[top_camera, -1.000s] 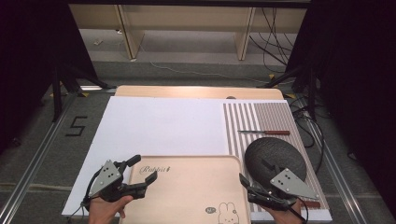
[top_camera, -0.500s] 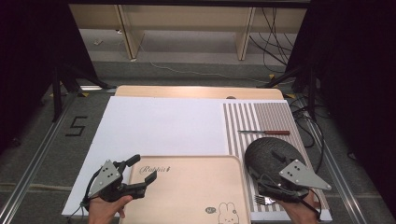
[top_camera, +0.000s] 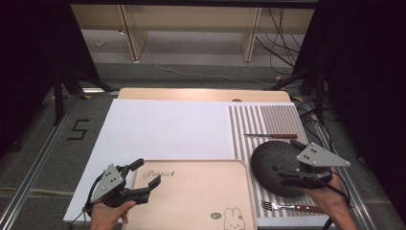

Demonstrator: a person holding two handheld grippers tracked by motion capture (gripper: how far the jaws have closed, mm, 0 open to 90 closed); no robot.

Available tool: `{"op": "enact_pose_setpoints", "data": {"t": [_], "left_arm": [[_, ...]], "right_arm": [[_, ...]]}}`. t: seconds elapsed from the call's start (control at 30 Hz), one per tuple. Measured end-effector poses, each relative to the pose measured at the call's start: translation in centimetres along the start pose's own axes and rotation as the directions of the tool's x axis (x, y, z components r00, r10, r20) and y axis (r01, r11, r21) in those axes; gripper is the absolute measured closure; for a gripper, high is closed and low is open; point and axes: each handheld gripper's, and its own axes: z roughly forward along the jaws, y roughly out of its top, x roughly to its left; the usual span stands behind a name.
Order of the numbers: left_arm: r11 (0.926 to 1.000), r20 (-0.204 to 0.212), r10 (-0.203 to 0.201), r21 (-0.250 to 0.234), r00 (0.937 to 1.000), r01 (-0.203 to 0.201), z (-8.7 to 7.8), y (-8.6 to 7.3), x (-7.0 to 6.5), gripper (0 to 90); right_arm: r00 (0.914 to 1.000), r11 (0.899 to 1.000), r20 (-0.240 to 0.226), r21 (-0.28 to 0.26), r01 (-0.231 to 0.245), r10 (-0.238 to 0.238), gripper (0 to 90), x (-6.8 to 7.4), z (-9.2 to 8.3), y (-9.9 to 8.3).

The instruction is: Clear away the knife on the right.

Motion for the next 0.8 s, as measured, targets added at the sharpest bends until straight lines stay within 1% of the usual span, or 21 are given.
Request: {"op": "enact_pose_setpoints", "data": {"t": [0.03,0.13,0.17,0.2,0.23,0.27,0.3,0.33,0.37,0.4,0.47,0.5,0.53,0.57,0.63,0.67,0.7,0.73,0.77,0.8], "left_arm": [[1.0000,0.000,-0.001,0.000,1.0000,0.001,0.0,0.0,0.0,18.3],[1.0000,0.000,-0.001,-0.001,1.0000,0.001,0.0,0.0,0.0,18.2],[1.0000,0.001,-0.001,-0.001,1.0000,0.001,0.0,0.0,0.0,18.2],[1.0000,0.001,0.000,-0.002,1.0000,0.000,0.0,0.0,0.0,18.3],[1.0000,0.001,0.000,-0.002,1.0000,0.000,0.0,0.0,0.0,18.2],[1.0000,0.000,0.000,0.000,1.0000,0.000,0.0,0.0,0.0,18.2],[1.0000,0.000,0.000,0.000,1.0000,0.000,0.0,0.0,0.0,18.3],[1.0000,0.000,0.000,-0.001,1.0000,0.000,0.0,0.0,0.0,18.3],[1.0000,0.000,0.001,-0.001,1.0000,-0.001,0.0,0.0,0.0,18.2],[1.0000,0.001,0.003,-0.002,1.0000,-0.003,0.0,0.0,0.0,18.3],[1.0000,0.002,0.001,-0.003,1.0000,-0.001,0.0,0.0,0.0,18.2],[1.0000,0.002,0.001,-0.003,1.0000,-0.001,0.0,0.0,0.0,18.2],[1.0000,0.002,0.000,-0.002,1.0000,0.000,0.0,0.0,0.0,18.2],[1.0000,0.002,0.000,-0.002,1.0000,0.000,0.0,0.0,0.1,18.3],[1.0000,0.002,0.000,-0.002,1.0000,0.000,0.0,0.0,0.1,18.2],[1.0000,0.003,0.001,-0.002,1.0000,-0.001,0.0,0.0,0.0,18.2],[1.0000,0.002,0.001,-0.002,1.0000,-0.001,0.0,0.0,0.0,18.2],[1.0000,0.007,0.001,-0.009,1.0000,-0.001,0.0,0.0,0.1,18.2],[1.0000,0.001,0.004,-0.002,1.0000,-0.004,0.0,0.0,0.1,18.3],[1.0000,0.002,0.002,-0.003,1.0000,-0.002,0.0,0.0,0.1,18.2]], "right_arm": [[0.9997,0.999,-0.002,0.038,0.026,-0.026,15.9,-0.8,0.0,0.4],[0.9987,0.997,0.012,0.068,0.048,-0.049,15.9,-1.9,0.0,1.0],[0.9987,0.997,0.012,0.068,0.048,-0.049,15.9,-1.9,0.0,1.0],[0.9983,0.993,0.008,0.104,0.057,-0.058,16.0,-2.5,0.1,1.4],[0.9983,0.993,0.008,0.104,0.057,-0.058,16.0,-2.5,0.1,1.4],[0.9963,0.987,0.005,0.137,0.084,-0.085,16.1,-2.9,0.3,1.7],[0.9945,0.984,0.001,0.146,0.104,-0.105,16.3,-3.1,0.4,1.8],[0.9945,0.984,0.001,0.146,0.104,-0.105,16.3,-3.1,0.4,1.8],[0.9909,0.975,-0.014,0.174,0.134,-0.134,16.8,-3.5,0.8,1.9],[0.9912,0.973,-0.015,0.191,0.132,-0.131,16.8,-3.5,0.9,2.0],[0.9851,0.960,-0.028,0.220,0.172,-0.170,16.9,-3.8,1.3,2.1],[0.9851,0.960,-0.028,0.220,0.172,-0.170,16.9,-3.8,1.3,2.1],[0.9857,0.960,-0.015,0.224,0.167,-0.168,16.9,-3.8,1.6,2.1],[0.9840,0.950,-0.038,0.256,0.178,-0.174,16.8,-4.1,1.9,2.2],[0.9833,0.949,-0.039,0.259,0.182,-0.178,16.9,-4.2,2.2,2.2],[0.9797,0.937,-0.052,0.285,0.201,-0.194,16.9,-4.6,2.7,2.3],[0.9773,0.933,-0.056,0.293,0.212,-0.204,17.0,-4.8,3.0,2.3],[0.9773,0.933,-0.056,0.293,0.212,-0.204,17.0,-4.8,3.0,2.3],[0.9758,0.928,-0.056,0.301,0.218,-0.211,17.1,-5.1,3.3,2.3],[0.9740,0.923,-0.066,0.310,0.227,-0.217,17.1,-5.3,3.5,2.4]]}}
